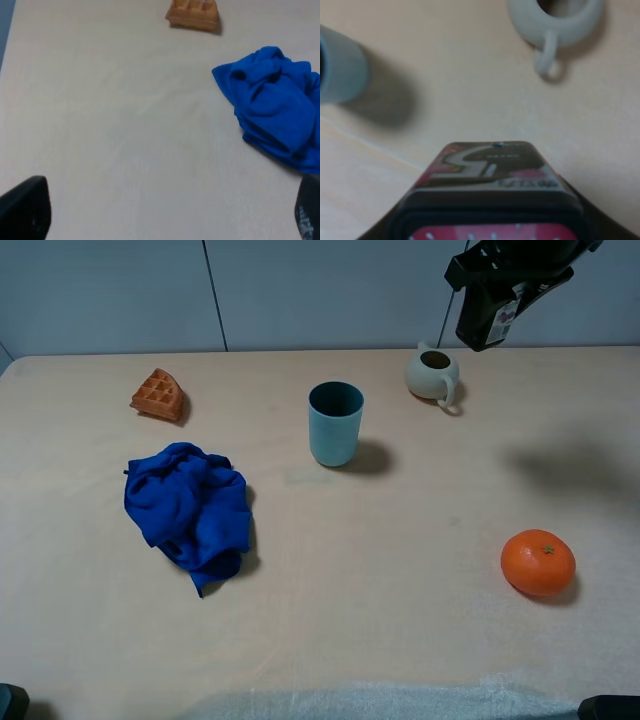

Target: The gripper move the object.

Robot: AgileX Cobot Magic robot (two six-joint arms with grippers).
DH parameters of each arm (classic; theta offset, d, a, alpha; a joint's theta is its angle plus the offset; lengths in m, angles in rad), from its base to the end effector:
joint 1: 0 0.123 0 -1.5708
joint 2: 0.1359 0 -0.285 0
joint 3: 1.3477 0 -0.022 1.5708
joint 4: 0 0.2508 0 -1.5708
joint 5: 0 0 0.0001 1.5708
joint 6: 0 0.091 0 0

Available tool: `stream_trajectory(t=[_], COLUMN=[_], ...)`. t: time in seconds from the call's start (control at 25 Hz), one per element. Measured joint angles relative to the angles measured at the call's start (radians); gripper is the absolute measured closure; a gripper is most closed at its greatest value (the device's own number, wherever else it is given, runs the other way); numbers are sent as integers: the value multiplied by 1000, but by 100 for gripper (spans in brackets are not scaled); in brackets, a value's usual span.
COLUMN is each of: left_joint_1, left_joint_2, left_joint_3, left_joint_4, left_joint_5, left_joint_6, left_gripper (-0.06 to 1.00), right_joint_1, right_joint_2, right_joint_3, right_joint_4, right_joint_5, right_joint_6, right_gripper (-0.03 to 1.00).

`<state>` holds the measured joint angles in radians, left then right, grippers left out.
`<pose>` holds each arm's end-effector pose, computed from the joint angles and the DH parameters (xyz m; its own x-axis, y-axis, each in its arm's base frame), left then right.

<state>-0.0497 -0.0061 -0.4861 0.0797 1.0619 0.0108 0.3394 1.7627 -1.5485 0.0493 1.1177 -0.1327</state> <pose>-0.0040 0.0065 0.2735 -0.4623 0.0726 -0.8838 0.0110 0.9970 0.0762 0.3498 0.1278 0.2967 -0.8492 -0.4173 -0.3235 -0.4429 0.8966 0.0061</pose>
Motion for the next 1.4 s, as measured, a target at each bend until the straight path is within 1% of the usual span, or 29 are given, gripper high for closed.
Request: stream_trajectory(t=[0.2, 0.4, 0.92, 1.2, 1.4], left_joint_1=[0, 0, 0, 0, 0], left_joint_2=[0, 0, 0, 0, 0], left_joint_3=[0, 0, 0, 0, 0], left_joint_4=[0, 0, 0, 0, 0], left_joint_5=[0, 0, 0, 0, 0], left_joint_6=[0, 0, 0, 0, 0], left_gripper=[-5, -5, -5, -5, -5], right_joint_1=[46, 89, 193, 249, 289], right_joint_2=[12, 68, 290, 412, 474], right_joint_3=[-41, -117, -442, -611, -685], right_joint_4=[0, 0, 3, 21, 36], right_joint_5=[26, 47, 100, 101, 93], right_joint_6=[52, 70, 96, 114, 122], right_gripper=[61, 61, 61, 61, 61])
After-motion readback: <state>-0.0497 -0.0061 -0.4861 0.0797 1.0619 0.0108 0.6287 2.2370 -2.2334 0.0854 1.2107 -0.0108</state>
